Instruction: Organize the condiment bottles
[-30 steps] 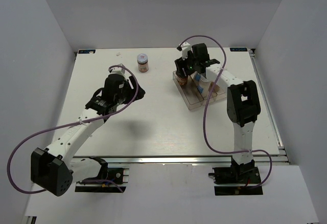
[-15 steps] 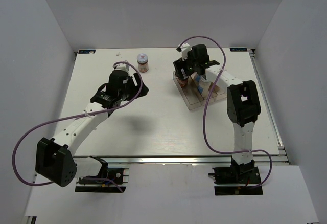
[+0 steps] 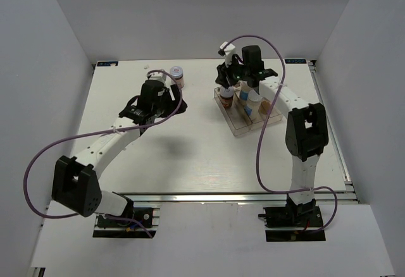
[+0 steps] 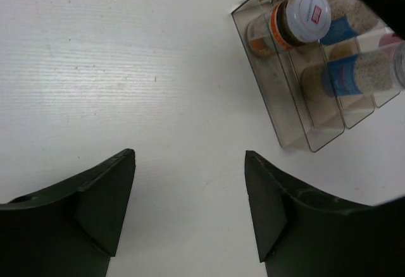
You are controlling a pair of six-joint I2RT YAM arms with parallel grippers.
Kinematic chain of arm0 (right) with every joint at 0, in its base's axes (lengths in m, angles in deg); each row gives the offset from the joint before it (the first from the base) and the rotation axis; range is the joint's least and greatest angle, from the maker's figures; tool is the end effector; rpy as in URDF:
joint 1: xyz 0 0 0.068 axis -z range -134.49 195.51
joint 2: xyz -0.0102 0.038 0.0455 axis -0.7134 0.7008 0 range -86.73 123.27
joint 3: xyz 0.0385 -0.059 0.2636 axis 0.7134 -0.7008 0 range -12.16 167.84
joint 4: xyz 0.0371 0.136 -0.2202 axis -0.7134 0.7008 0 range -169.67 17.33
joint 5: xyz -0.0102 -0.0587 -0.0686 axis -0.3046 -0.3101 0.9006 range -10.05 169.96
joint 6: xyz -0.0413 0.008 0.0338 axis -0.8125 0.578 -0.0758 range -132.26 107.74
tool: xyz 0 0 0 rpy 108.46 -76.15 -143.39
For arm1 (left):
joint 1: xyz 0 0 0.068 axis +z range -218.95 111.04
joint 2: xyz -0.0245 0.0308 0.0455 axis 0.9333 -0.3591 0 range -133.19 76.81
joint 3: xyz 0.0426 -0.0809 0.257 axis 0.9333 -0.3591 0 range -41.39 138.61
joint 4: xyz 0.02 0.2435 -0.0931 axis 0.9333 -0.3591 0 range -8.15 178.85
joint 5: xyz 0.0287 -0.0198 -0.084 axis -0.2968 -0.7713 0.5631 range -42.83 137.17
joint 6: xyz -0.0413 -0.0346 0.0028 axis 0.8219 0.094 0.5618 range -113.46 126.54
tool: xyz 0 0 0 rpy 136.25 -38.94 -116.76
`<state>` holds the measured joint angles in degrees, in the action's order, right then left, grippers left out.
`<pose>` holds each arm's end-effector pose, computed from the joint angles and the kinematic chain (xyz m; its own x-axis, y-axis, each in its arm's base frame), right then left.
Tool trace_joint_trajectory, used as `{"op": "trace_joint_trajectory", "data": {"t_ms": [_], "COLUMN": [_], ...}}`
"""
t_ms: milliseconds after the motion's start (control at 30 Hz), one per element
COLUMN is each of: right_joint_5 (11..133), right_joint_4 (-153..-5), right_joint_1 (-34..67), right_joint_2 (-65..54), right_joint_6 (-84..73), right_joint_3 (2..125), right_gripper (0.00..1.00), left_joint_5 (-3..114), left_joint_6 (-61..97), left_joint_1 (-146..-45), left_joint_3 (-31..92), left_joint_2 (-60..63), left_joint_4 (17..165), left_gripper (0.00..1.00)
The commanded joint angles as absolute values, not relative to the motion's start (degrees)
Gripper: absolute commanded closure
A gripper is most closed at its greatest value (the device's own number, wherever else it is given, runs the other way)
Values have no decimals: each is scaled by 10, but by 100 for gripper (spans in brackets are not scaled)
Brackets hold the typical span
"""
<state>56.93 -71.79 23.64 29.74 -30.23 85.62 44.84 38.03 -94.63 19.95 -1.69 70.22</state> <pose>0.4443 0.1934 0.2804 -0.1888 -0.3818 -0.9048 -0.7631 0.6370 -0.1096 0.2783 -0.1322 0.2931 -0.6601 -0.2617 -0.7041 0.0686 0.9124 -0.4034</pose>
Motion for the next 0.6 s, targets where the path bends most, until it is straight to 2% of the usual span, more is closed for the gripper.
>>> {"op": "trace_joint_trajectory", "data": {"t_ms": [0, 33, 100, 133, 200, 233, 267, 300, 333, 367, 400, 433, 567], "right_joint_5": [490, 495, 510, 521, 551, 561, 567, 574, 578, 580, 578, 574, 544], "right_joint_4": [-747, -749, -755, -760, -767, -769, -769, -767, -764, -761, -757, -750, -721], "right_joint_1": [238, 238, 241, 244, 254, 257, 264, 269, 272, 281, 287, 300, 341], "right_joint_2": [235, 233, 229, 228, 216, 203, 195, 187, 178, 159, 151, 134, 101], "right_joint_6": [-322, -316, -277, -239, -195, -176, -151, -140, -132, -127, -115, -108, -80], "right_joint_3": [880, 882, 890, 892, 893, 890, 888, 880, 875, 870, 860, 856, 850], "right_gripper": [59, 96, 100, 100, 100, 95, 81, 49, 34, 21, 11, 11, 11], "left_joint_5": [452, 454, 462, 465, 471, 490, 498, 504, 500, 488, 444, 430, 396], "left_joint_6": [351, 348, 349, 350, 353, 355, 357, 357, 357, 354, 352, 351, 329], "left_joint_1": [-944, -940, -931, -920, -896, -888, -879, -869, -865, -865, -864, -865, -865], "left_joint_3": [245, 249, 254, 257, 267, 273, 284, 297, 334, 358, 386, 448, 607], "left_joint_2": [-44, -52, -67, -81, -111, -124, -140, -173, -192, -212, -234, -282, -409], "left_joint_4": [727, 732, 754, 765, 789, 795, 802, 802, 795, 768, 747, 724, 610], "left_gripper": [22, 30, 49, 65, 76, 76, 75, 70, 40, 24, 12, 2, 2]}}
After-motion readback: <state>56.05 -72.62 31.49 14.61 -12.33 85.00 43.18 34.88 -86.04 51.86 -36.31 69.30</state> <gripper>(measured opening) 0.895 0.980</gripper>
